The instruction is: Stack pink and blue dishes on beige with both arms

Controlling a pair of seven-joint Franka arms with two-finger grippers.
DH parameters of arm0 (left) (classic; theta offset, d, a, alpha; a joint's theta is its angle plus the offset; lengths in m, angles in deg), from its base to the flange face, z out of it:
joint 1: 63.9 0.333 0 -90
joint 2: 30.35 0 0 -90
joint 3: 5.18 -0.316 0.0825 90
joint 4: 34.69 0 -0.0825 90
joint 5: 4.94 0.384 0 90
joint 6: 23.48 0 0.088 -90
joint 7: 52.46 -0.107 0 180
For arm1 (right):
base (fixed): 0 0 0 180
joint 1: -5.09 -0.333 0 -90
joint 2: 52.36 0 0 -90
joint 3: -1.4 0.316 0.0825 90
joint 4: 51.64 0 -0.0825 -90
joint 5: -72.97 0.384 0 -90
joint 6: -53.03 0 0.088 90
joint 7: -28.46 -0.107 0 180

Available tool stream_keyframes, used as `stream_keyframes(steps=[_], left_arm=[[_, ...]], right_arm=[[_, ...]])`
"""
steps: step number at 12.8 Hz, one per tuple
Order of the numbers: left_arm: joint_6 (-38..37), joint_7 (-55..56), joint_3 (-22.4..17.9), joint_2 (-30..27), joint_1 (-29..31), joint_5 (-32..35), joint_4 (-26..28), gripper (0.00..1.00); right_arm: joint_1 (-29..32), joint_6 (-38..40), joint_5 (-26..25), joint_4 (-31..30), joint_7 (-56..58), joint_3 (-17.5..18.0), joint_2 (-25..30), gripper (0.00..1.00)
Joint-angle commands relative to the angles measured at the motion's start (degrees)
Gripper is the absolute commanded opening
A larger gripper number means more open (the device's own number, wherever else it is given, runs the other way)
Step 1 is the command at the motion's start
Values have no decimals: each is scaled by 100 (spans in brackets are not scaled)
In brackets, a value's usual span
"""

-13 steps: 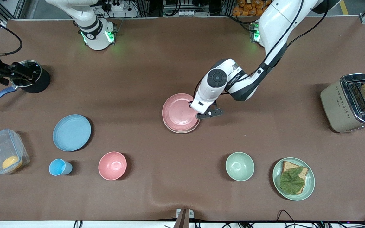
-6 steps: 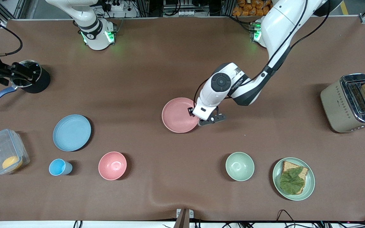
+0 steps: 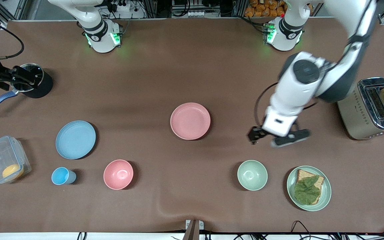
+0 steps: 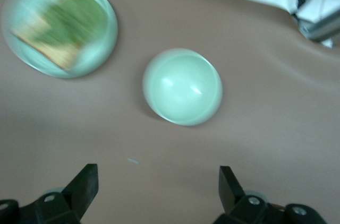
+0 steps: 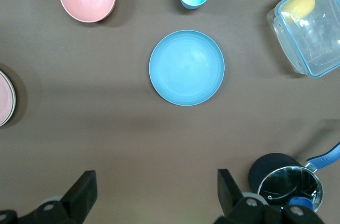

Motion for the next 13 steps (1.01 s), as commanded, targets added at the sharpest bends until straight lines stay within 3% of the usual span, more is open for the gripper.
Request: stream_keyframes(steps=[1,4,9,13], left_arm=[[-628,-519,52,-786,342,-176,114,100],[-1683,-572,8,-867,352,-318,-518,100],[-2177,-1782,-668,-1419,335,-888,-529,100],[-2493,-2434,-967,-1701,326,-1188,-529,100]], right_arm=[[5,7,-108,82,-97,44,-47,100],[-3,7,-108,82,-97,44,-47,100],[-3,-10,-108,82,-97,44,-47,100],[-3,-37,-108,82,-97,44,-47,100]])
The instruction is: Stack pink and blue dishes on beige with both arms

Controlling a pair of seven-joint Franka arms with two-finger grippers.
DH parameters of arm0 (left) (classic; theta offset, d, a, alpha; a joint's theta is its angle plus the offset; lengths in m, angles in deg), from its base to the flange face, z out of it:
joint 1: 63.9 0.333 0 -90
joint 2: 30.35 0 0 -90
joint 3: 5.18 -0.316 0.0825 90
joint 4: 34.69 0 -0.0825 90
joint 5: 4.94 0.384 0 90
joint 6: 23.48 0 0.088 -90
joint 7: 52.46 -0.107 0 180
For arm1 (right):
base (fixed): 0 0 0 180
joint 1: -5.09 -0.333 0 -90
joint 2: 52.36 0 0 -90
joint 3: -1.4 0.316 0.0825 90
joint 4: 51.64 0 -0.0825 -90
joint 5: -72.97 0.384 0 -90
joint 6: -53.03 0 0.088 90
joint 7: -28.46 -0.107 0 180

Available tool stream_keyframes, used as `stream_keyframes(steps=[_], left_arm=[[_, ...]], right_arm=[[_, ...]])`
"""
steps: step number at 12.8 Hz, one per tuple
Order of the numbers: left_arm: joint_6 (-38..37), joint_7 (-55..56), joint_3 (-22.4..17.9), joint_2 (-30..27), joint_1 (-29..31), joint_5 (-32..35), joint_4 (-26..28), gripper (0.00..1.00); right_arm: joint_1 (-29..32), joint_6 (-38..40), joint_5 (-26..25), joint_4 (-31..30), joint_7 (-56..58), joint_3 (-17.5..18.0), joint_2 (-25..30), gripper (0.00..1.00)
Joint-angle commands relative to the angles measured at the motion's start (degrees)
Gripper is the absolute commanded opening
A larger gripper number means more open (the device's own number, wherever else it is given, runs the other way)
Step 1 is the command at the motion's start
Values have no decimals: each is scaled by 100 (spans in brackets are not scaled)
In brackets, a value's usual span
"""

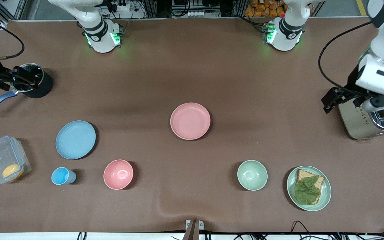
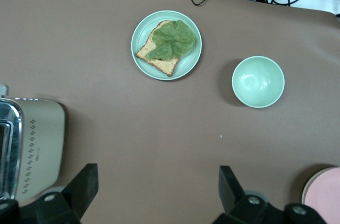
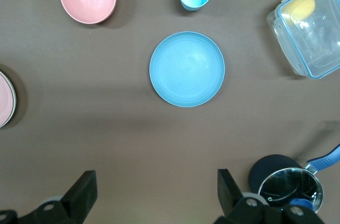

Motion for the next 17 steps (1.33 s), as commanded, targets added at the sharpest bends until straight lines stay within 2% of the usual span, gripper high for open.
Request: stream_keyframes(steps=[1,6,9,12,17], left_arm=[[-248,-437,-207,-247,-33,-228,48,100],[-494,-1237,-629,-432,-50,-501,39,100],[-539,-1343,-674,-485,-59,-510,39,100],[-547,-1422,-945,-485,-191,-702,13,100],[-985,-1440,-1025,-468,-270,-712,-162,100]], right_arm=[[-2,-5,-108,77,-97,44,-39,100],[7,-5,-108,77,-97,44,-39,100],[7,-5,-108,77,-97,44,-39,100],[-2,-5,-108,86,-97,44,-39,100],[60,-14,-82,104,-106,35,-3,100]])
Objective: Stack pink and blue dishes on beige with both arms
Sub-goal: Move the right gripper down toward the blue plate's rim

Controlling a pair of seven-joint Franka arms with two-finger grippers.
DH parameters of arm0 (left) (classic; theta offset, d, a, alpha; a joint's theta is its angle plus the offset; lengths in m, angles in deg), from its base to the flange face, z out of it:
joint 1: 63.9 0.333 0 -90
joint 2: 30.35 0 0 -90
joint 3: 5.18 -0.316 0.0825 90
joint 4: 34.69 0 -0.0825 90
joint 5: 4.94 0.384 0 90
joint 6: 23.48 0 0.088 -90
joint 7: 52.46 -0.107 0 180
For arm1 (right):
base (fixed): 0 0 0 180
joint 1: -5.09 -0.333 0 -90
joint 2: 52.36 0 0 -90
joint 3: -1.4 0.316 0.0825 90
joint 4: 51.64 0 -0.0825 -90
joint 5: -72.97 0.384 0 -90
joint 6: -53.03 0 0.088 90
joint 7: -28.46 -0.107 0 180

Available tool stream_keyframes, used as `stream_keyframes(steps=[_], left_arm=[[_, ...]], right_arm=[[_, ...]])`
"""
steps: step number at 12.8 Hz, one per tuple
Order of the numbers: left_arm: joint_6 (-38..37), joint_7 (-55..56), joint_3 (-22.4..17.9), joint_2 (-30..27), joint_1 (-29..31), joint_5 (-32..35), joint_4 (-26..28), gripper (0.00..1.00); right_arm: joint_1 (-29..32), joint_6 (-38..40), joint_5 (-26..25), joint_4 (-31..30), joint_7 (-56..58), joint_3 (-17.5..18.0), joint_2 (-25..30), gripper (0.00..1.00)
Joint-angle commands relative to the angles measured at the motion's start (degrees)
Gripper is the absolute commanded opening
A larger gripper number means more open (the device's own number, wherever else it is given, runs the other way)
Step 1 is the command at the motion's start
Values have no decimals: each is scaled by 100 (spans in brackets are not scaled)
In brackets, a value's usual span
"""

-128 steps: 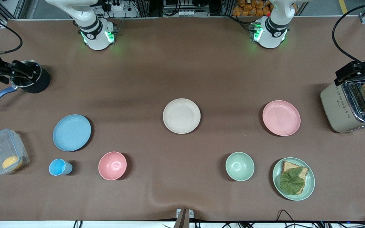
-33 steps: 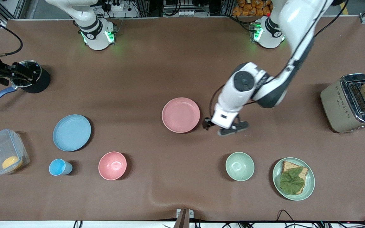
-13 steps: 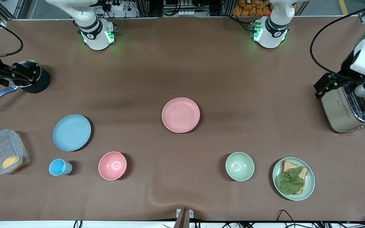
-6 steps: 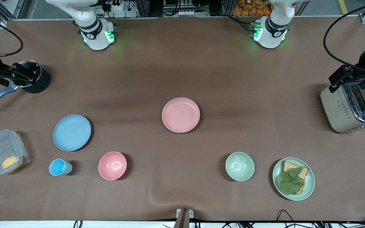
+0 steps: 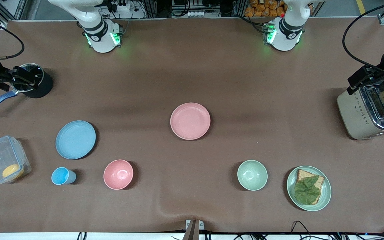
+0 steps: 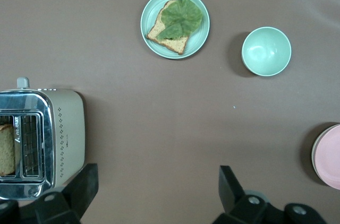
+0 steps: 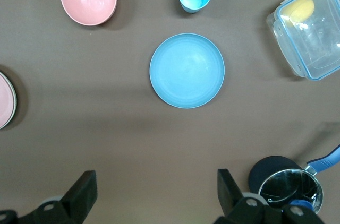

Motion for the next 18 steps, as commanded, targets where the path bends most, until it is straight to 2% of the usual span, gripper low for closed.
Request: stream_keyframes(steps=[1,7,9,13,15,18], left_arm=[[-433,-230,-104,-68,-125,-129,-158,100],[-803,-336,-104,-68,-239,-129,-158,100],[-830,-336,-104,-68,-248,-129,-158,100],[-874,-336,-86,-68,-257,-138,-167,100],[-935,-336,-86,-68,-257,-120,-176,100],[-962,-336,-77,-59,-257,-138,-229,100]], right_arm=[[68,-21,-73,77,-110,17,-4,100],[279,-66,-55,16,-102,16,-109,100],[227,-30,-55,-185,-110,16,-92,100],[498,162,-55,-187,-110,16,250,100],[499,460,-20,-82,-102,16,479,100],[394,830,6,191,-354,104,532,100]])
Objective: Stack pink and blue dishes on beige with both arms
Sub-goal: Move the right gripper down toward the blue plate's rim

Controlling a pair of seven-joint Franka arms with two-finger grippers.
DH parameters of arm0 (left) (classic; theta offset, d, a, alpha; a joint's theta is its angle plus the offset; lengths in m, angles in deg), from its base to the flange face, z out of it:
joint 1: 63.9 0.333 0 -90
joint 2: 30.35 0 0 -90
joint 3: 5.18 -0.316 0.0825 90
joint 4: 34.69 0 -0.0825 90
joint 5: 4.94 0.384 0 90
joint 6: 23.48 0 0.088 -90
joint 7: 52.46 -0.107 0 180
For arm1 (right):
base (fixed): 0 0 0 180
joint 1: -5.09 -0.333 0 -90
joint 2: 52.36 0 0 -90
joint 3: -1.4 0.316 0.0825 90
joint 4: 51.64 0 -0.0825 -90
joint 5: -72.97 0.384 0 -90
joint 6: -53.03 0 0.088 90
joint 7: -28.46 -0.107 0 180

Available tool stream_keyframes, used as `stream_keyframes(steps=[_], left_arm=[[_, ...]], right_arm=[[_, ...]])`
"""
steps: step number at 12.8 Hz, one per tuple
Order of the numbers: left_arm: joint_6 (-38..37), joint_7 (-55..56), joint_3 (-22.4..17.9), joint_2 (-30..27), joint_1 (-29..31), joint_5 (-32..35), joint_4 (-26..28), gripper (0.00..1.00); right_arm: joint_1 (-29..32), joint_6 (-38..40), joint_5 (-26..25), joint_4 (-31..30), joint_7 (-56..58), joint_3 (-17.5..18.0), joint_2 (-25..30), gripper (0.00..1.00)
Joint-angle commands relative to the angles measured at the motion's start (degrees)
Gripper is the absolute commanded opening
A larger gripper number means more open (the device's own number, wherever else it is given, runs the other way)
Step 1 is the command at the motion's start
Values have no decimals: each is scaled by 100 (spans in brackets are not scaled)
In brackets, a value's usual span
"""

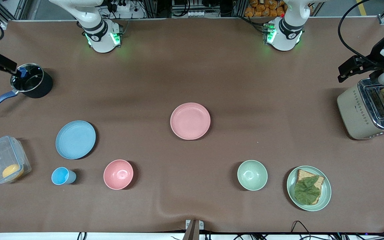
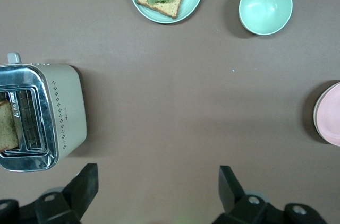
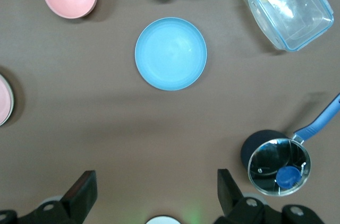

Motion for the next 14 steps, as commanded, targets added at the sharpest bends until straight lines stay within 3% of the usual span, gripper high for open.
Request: stream_keyframes(steps=[1,14], left_arm=[[-134,-163,-56,-42,-29,-133,-84,100],[-73,-128,-21,99,6,-221,-76,100]], right_arm=[[-54,198,-2,140,-534,128,46,100],[-81,242,-19,448,-536,110,-280,100]])
